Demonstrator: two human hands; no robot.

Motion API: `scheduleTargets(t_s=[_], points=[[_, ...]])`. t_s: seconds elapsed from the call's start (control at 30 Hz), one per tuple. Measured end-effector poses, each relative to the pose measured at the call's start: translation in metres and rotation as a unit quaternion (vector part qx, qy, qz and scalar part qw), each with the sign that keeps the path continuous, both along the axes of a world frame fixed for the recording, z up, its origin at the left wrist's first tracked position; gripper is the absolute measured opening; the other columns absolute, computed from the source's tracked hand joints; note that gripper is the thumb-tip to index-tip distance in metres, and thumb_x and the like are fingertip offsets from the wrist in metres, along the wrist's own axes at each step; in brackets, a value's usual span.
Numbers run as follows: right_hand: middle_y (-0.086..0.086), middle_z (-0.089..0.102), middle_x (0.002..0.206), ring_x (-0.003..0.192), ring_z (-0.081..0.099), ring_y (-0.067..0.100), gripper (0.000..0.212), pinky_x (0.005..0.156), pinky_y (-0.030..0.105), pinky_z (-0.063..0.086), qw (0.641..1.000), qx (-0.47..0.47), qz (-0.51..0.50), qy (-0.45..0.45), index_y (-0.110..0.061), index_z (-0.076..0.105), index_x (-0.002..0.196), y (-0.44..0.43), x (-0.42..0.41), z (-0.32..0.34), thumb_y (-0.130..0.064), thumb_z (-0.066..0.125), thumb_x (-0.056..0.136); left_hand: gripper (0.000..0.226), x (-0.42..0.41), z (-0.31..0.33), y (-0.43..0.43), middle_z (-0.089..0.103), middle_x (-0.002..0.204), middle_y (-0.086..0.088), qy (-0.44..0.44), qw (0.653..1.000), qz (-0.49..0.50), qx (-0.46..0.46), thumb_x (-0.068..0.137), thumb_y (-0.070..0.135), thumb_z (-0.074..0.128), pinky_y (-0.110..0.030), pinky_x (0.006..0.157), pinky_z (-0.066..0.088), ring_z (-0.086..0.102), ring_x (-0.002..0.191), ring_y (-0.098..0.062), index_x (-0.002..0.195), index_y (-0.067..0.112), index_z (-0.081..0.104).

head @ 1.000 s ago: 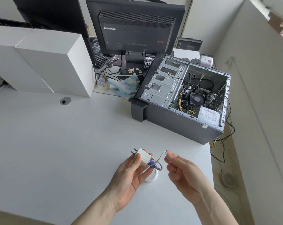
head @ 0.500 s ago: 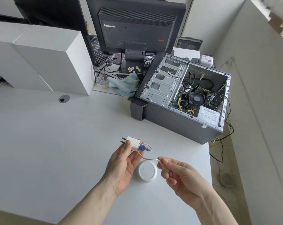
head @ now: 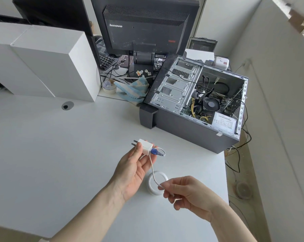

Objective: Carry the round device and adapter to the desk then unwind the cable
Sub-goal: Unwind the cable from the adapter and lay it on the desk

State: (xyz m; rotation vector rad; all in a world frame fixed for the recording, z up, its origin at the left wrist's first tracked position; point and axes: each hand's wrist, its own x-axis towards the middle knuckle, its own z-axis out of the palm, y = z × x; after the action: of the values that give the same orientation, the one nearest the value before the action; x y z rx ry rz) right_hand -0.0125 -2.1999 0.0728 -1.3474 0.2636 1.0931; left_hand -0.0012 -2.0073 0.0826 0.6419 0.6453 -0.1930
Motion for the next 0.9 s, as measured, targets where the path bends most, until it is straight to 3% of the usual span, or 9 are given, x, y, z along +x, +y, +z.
scheduleTargets(t_s=[0.1, 0.2, 0.27, 0.37, 0.47, 0.53, 0.63, 0.9], points=[[0.005, 0.065, 0.078, 0.068, 0.058, 0.016, 0.022, 0.057, 0.025, 0.051, 0.997, -0.056, 0.042, -0.029, 0.0, 0.081, 0.096, -0.003, 0.001, -0.008, -0.019, 0.072, 0.092, 0.032, 0.002, 0.002, -0.001, 0.077, 0.107, -0.017, -0.002, 0.999, -0.039, 0.013, 0.101, 0.026, 0.048, -0.036, 0.096, 0.056, 0.075, 0.103, -0.025, 0.112, 0.001, 0.064], [0.004, 0.065, 0.079, 0.069, 0.059, 0.016, 0.019, 0.057, 0.024, 0.051, 0.99, -0.126, 0.05, -0.049, -0.004, 0.082, 0.089, -0.008, 0.003, -0.017, -0.02, 0.071, 0.089, 0.036, 0.005, 0.001, -0.003, 0.074, 0.115, -0.018, -0.002, 0.997, -0.076, 0.032, 0.101, 0.027, 0.047, -0.041, 0.104, 0.049, 0.07, 0.114, -0.028, 0.117, -0.001, 0.063], [0.003, 0.066, 0.081, 0.068, 0.06, 0.014, 0.018, 0.056, 0.023, 0.05, 0.982, -0.176, 0.036, -0.059, -0.007, 0.081, 0.087, -0.013, 0.004, -0.023, -0.019, 0.069, 0.089, 0.04, 0.008, -0.001, -0.003, 0.07, 0.125, -0.019, 0.002, 0.992, -0.11, 0.059, 0.102, 0.029, 0.047, -0.044, 0.109, 0.045, 0.065, 0.122, -0.032, 0.121, -0.003, 0.063], [0.003, 0.067, 0.087, 0.07, 0.061, 0.014, 0.015, 0.054, 0.022, 0.049, 0.974, -0.215, -0.039, -0.058, -0.009, 0.08, 0.09, -0.025, 0.006, -0.03, -0.019, 0.069, 0.089, 0.037, 0.011, -0.003, -0.005, 0.069, 0.129, -0.019, 0.003, 0.985, -0.15, 0.082, 0.102, 0.03, 0.046, -0.043, 0.107, 0.047, 0.064, 0.123, -0.03, 0.11, 0.0, 0.066], [0.004, 0.067, 0.091, 0.076, 0.061, 0.017, 0.018, 0.057, 0.025, 0.05, 0.97, -0.197, -0.141, -0.031, -0.005, 0.078, 0.097, -0.042, 0.005, -0.032, -0.02, 0.072, 0.089, 0.036, 0.018, -0.007, -0.008, 0.072, 0.118, -0.019, 0.005, 0.98, -0.177, 0.089, 0.103, 0.028, 0.045, -0.036, 0.092, 0.056, 0.067, 0.113, -0.031, 0.098, -0.002, 0.066], [0.005, 0.066, 0.094, 0.08, 0.06, 0.018, 0.016, 0.059, 0.027, 0.049, 0.967, -0.156, -0.202, -0.002, -0.006, 0.077, 0.096, -0.054, 0.002, -0.033, -0.02, 0.075, 0.089, 0.036, 0.024, -0.013, -0.011, 0.074, 0.112, -0.018, 0.009, 0.973, -0.205, 0.105, 0.104, 0.026, 0.045, -0.033, 0.084, 0.06, 0.07, 0.106, -0.03, 0.107, -0.006, 0.062], [0.005, 0.065, 0.096, 0.084, 0.059, 0.019, 0.009, 0.062, 0.028, 0.048, 0.959, -0.096, -0.263, 0.036, -0.012, 0.075, 0.093, -0.068, -0.005, -0.033, -0.019, 0.078, 0.087, 0.035, 0.035, -0.026, -0.019, 0.07, 0.112, -0.022, 0.016, 0.961, -0.241, 0.138, 0.105, 0.021, 0.043, -0.033, 0.085, 0.058, 0.072, 0.099, -0.028, 0.107, -0.008, 0.063], [-0.006, 0.063, 0.081, 0.077, 0.052, 0.013, 0.01, 0.068, 0.027, 0.039, 0.95, -0.067, -0.303, 0.042, -0.021, 0.073, 0.079, -0.092, -0.041, -0.039, -0.018, 0.082, 0.082, 0.024, 0.077, -0.071, -0.059, 0.067, 0.103, -0.021, 0.071, 0.923, -0.327, 0.191, 0.106, 0.015, 0.041, -0.03, 0.072, 0.062, 0.071, 0.084, -0.025, 0.112, -0.004, 0.055]])
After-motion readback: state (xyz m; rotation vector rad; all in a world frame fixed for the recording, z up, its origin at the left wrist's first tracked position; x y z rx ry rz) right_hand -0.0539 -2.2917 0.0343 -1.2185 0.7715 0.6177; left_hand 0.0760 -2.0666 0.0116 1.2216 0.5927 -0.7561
